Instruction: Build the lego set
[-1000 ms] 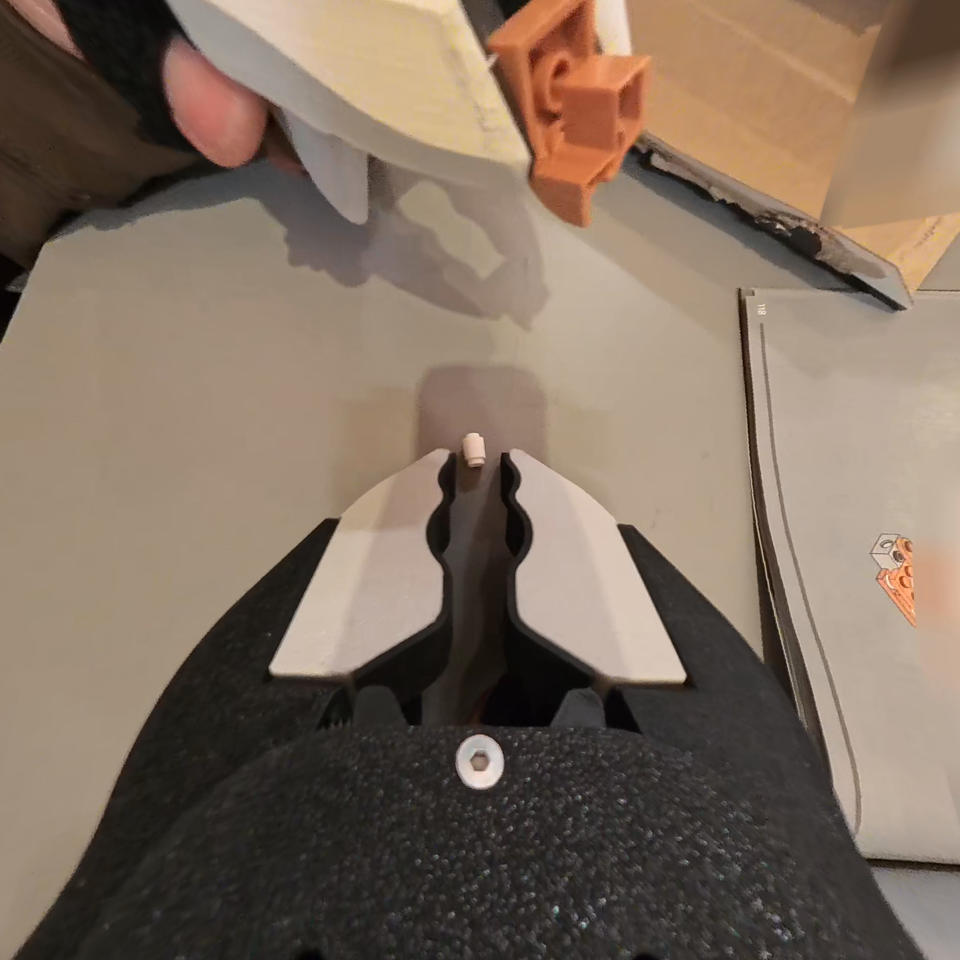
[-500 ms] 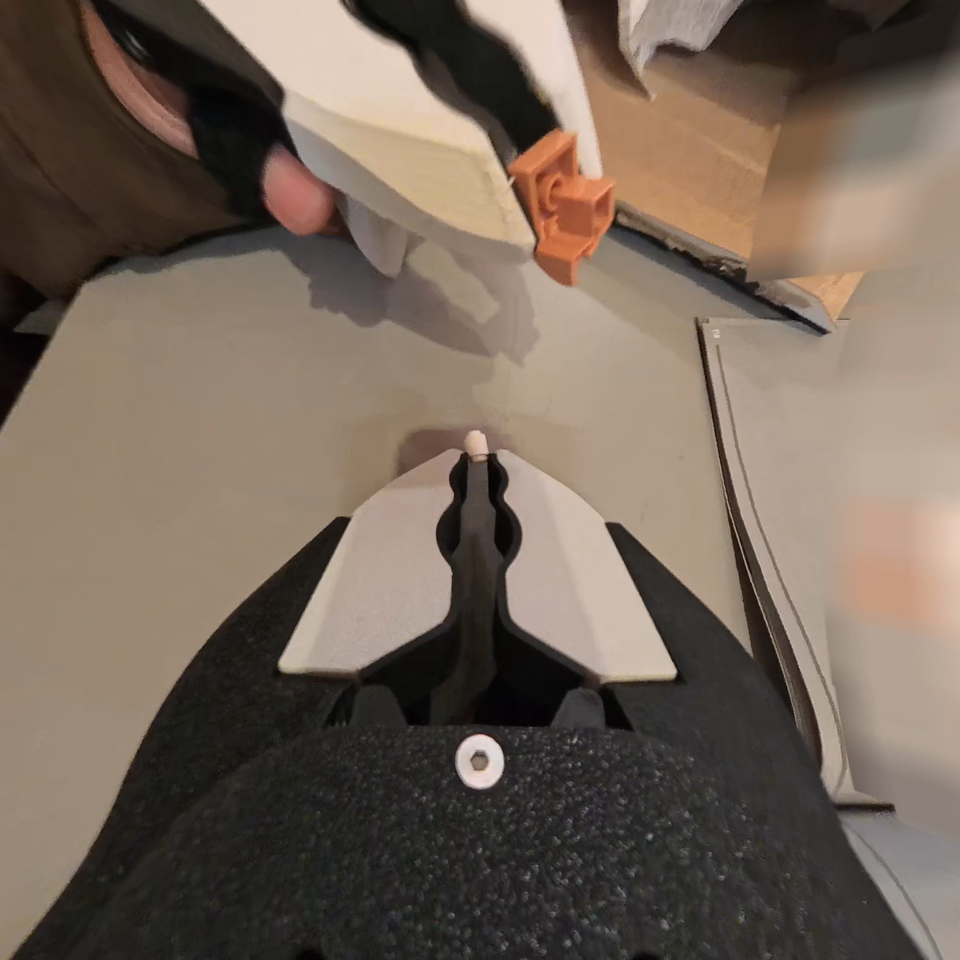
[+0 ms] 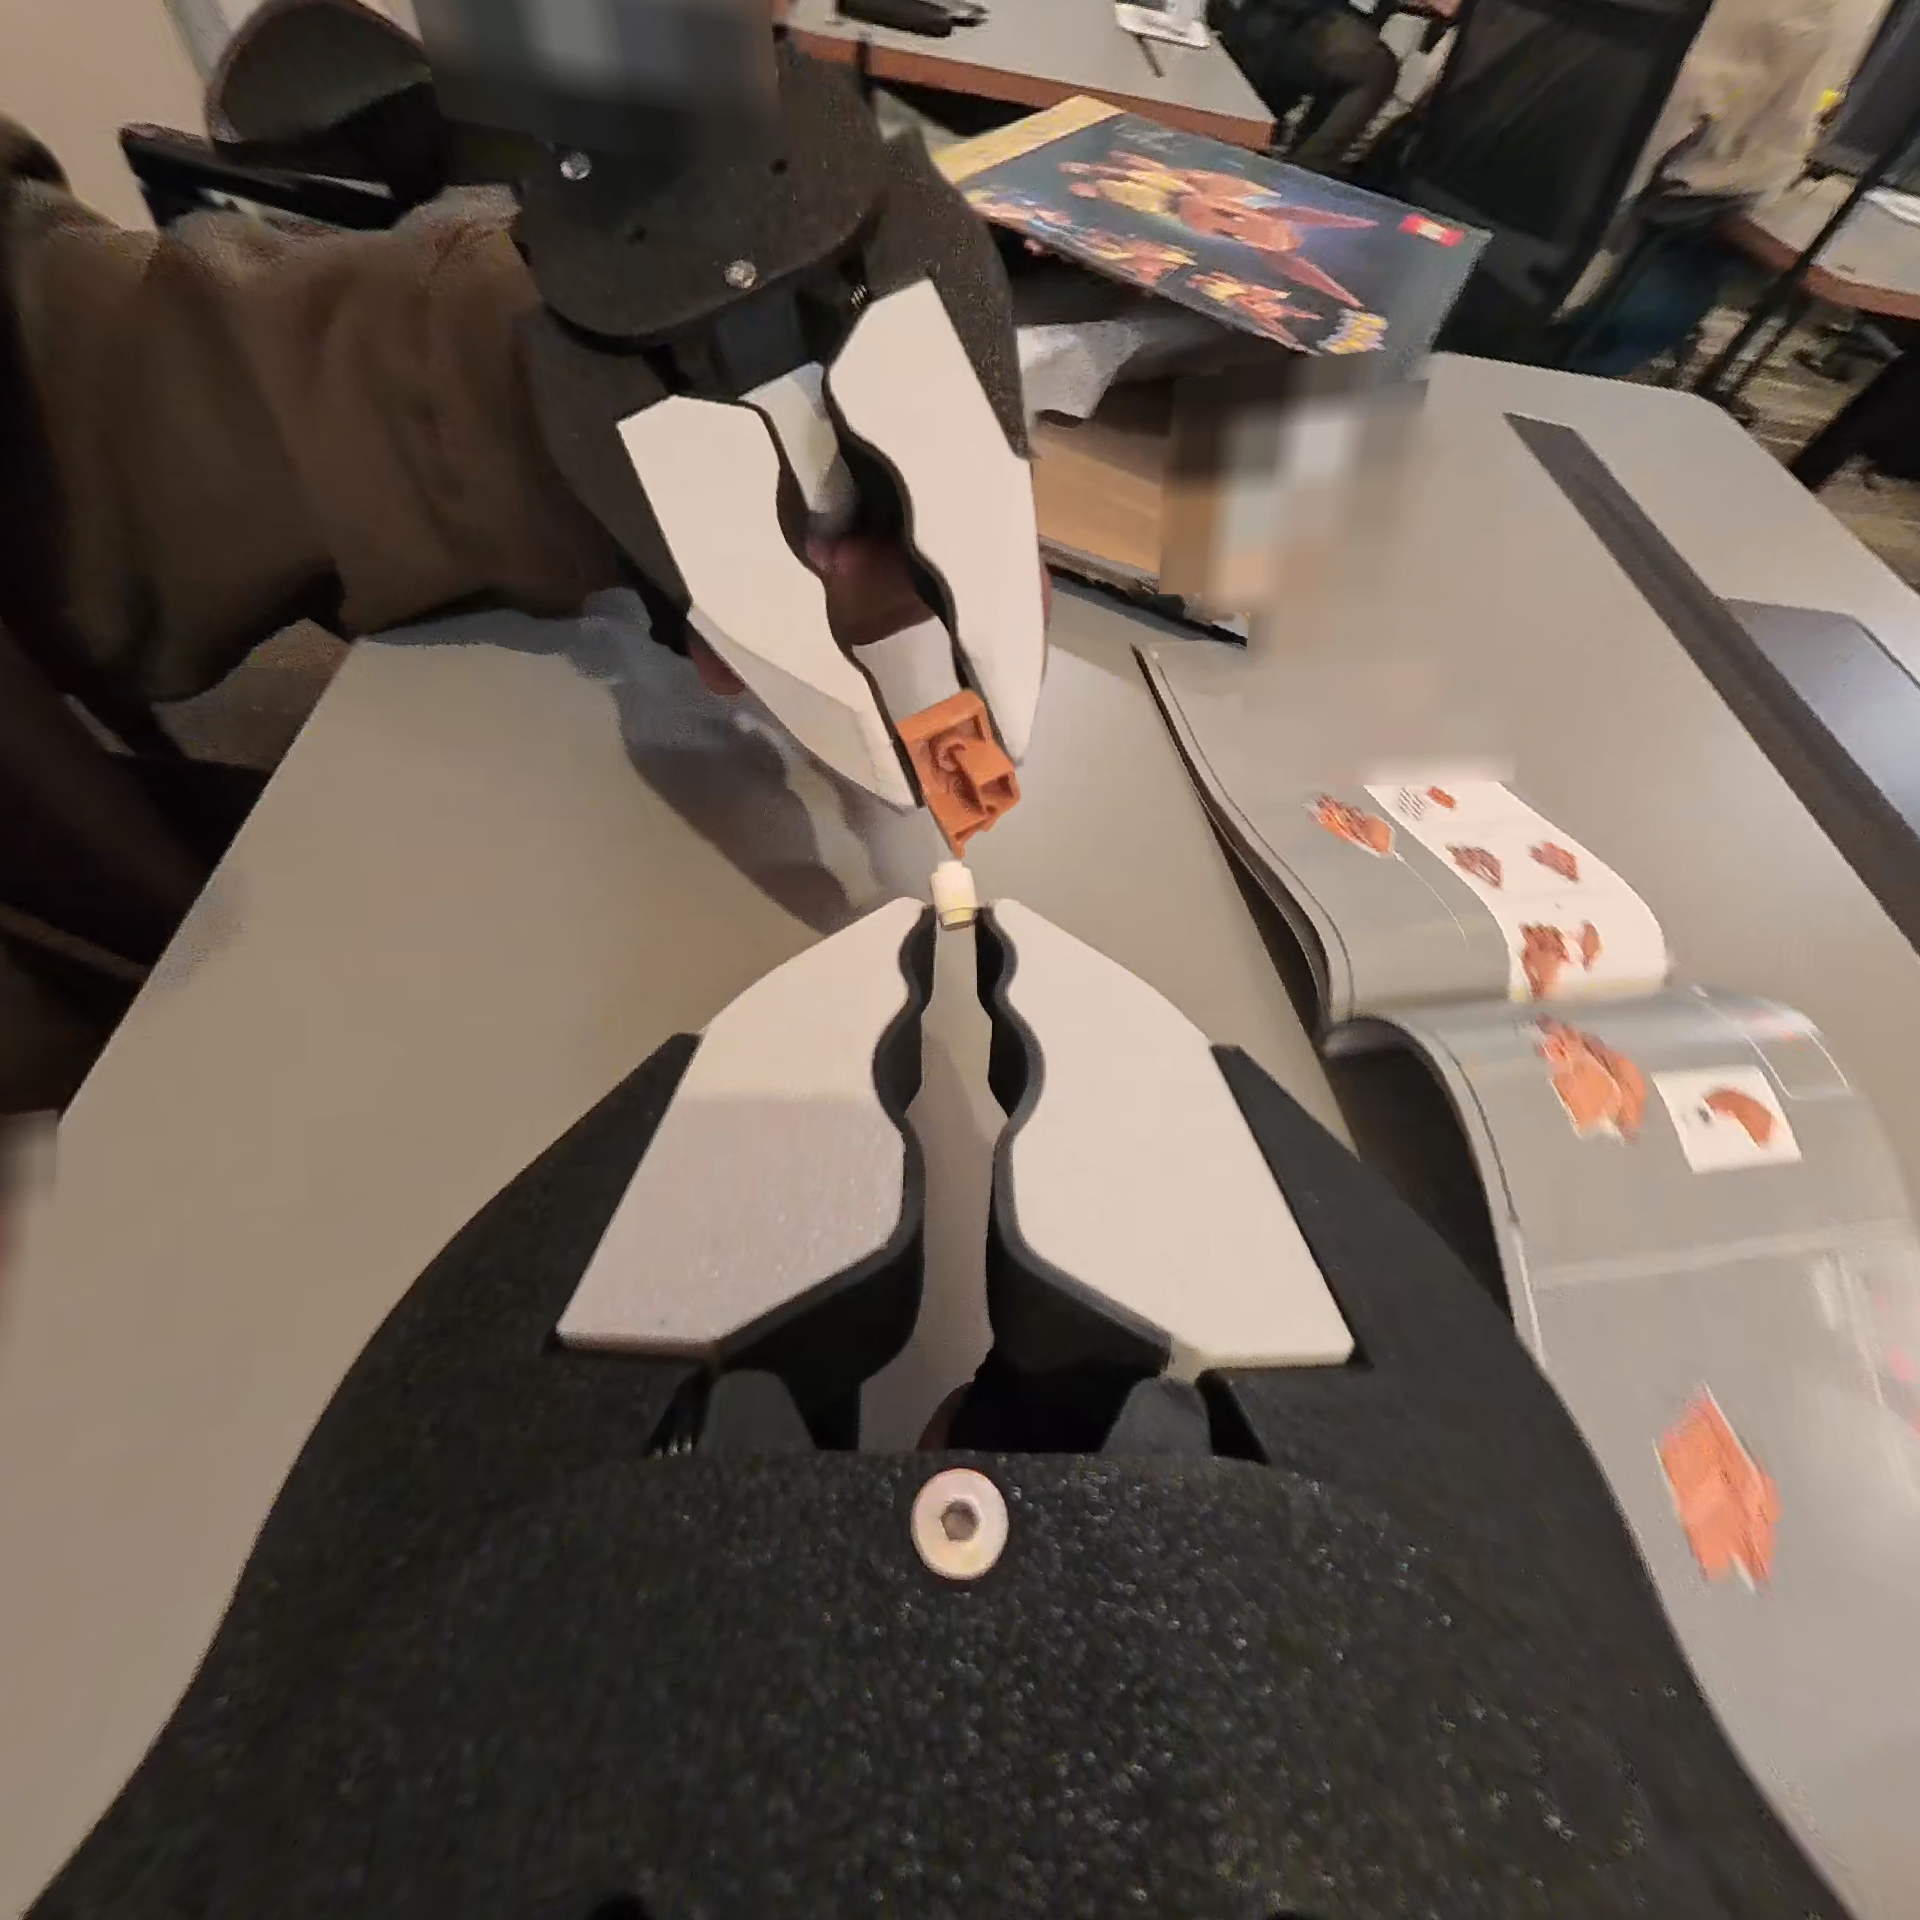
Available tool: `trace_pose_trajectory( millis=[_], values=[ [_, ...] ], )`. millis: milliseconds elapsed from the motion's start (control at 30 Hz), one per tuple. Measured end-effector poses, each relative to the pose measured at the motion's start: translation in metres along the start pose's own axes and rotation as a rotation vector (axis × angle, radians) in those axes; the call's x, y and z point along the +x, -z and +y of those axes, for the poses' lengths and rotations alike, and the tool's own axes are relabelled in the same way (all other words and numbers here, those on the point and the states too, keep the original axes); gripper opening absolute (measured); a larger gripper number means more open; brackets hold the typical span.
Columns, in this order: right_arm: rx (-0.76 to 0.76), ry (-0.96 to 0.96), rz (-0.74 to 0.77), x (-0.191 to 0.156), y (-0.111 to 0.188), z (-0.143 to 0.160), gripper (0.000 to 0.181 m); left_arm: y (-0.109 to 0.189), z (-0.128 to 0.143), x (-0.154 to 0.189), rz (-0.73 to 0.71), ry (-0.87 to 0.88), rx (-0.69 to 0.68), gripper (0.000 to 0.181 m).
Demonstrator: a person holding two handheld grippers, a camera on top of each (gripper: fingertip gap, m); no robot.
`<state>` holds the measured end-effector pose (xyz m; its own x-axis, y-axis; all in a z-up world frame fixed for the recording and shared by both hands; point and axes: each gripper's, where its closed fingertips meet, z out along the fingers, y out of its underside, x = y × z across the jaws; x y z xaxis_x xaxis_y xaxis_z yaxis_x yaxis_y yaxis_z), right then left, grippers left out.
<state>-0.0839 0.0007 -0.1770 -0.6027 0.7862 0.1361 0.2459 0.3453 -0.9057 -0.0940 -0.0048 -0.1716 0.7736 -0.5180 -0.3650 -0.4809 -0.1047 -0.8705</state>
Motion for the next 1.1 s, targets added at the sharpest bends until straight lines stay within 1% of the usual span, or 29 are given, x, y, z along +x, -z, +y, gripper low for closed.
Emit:
trace_pose_trajectory(
  millis=[133, 200, 267, 333, 500, 867, 1100],
  values=[
    [0.008, -0.073, 0.083, 0.006, 0.036, 0.018, 0.007, -0.036, -0.009, 0.012, 0.149, -0.055, -0.011, 0.017],
    [-0.01, -0.092, 0.105, 0.006, 0.047, 0.028, 0.007, -0.049, -0.009, 0.02, 0.209, -0.062, -0.017, 0.017],
    [-0.038, -0.093, 0.118, 0.005, 0.053, 0.037, 0.007, -0.058, -0.007, 0.026, 0.237, -0.069, -0.026, 0.017],
    [-0.062, -0.096, 0.11, 0.003, 0.054, 0.044, 0.007, -0.063, -0.007, 0.032, 0.258, -0.071, -0.032, 0.017],
    [-0.102, -0.097, 0.101, 0.001, 0.052, 0.054, 0.007, -0.069, -0.004, 0.037, 0.239, -0.113, -0.071, 0.017],
    [-0.16, -0.052, 0.102, -0.002, 0.046, 0.064, 0.007, -0.074, 0.005, 0.042, 0.25, -0.113, -0.133, 0.017],
    [-0.17, -0.05, 0.1, -0.002, 0.046, 0.067, 0.007, -0.076, 0.009, 0.045, 0.252, -0.136, -0.171, 0.017]
  ],
)
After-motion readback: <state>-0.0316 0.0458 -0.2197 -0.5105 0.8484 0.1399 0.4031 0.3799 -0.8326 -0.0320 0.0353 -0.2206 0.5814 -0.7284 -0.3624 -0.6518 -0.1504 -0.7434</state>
